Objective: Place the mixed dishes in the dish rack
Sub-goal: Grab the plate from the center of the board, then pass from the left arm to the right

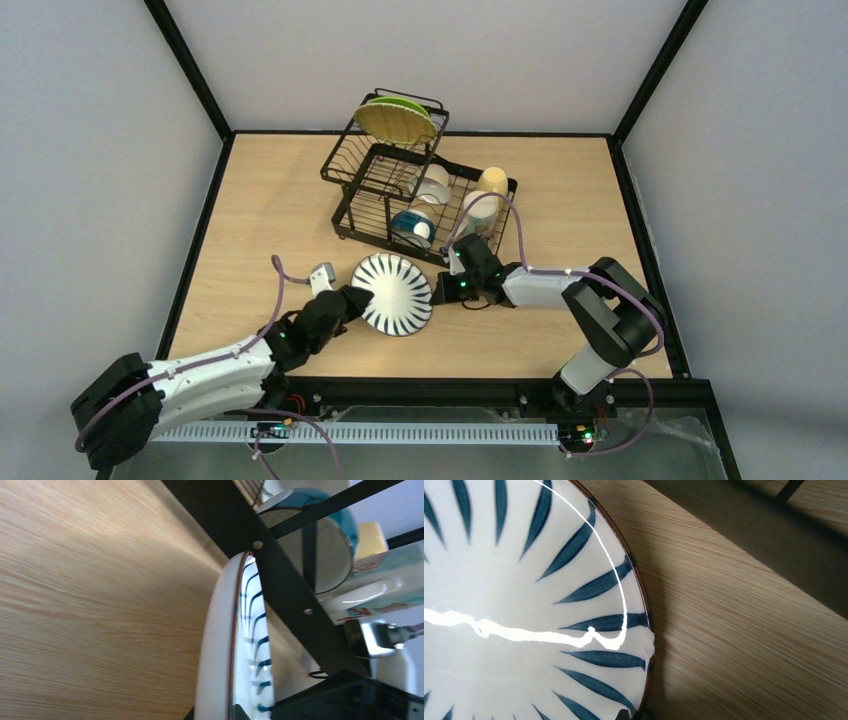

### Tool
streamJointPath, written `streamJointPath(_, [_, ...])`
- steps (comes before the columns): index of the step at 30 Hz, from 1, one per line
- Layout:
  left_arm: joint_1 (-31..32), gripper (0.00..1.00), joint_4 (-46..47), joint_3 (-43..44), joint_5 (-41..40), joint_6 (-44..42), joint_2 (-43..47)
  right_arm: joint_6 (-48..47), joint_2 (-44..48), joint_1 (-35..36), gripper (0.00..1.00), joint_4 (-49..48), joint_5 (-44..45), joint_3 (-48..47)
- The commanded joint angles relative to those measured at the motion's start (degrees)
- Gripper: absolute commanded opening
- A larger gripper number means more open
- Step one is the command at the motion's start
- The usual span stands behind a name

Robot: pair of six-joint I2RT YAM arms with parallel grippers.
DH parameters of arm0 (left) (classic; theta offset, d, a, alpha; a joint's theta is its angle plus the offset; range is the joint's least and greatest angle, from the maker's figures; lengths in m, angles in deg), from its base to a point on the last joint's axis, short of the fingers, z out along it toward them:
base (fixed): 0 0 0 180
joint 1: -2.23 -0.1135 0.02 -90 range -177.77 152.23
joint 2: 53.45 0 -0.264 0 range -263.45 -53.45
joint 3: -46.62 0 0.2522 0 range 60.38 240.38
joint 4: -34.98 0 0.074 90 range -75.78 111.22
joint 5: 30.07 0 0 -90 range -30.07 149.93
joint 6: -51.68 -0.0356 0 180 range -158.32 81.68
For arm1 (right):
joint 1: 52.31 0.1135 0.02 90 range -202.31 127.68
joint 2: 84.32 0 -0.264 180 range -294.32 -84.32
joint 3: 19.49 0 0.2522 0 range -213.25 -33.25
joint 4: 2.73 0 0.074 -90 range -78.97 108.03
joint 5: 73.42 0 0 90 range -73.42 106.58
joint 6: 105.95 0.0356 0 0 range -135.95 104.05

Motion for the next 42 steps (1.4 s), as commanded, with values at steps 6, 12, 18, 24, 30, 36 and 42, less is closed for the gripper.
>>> streamJointPath(6, [1.03,0.02,-11.5,-1.22,2.54,-5.0,8.11,3.38,0.86,1.85,0.0,-3.48,-12.11,-2.47])
streamJointPath(12, [1.03,0.02,-17.36,-1.65,1.76,-4.56,15.56,3.33,2.33,1.8,0.03,-2.82,-11.32,-2.61])
streamJointPath(18, [1.03,0.02,-25.09,-1.18,1.06,-5.04,23.4,2.66,5.27,1.84,0.28,-0.74,-9.79,-2.63])
streamJointPath(24, [1.03,0.02,-33.24,0.47,1.38,-7.36,30.38,0.8,10.74,1.85,0.58,3.26,-7.43,-2.76])
streamJointPath(30, [1.03,0.02,-38.54,3.94,1.39,-11.6,34.95,-1.93,15.9,1.8,0.64,7.55,-6.2,-2.8])
streamJointPath(36, [1.07,0.02,-40.08,8.64,2.25,-18.08,35.22,-7.56,19.73,1.77,0.76,12.04,-4.12,-4.06])
streamJointPath(42, [1.03,0.02,-37.72,11.33,3.99,-19.79,35.28,-11.71,22.33,1.77,0.85,14.5,-2.53,-5.69])
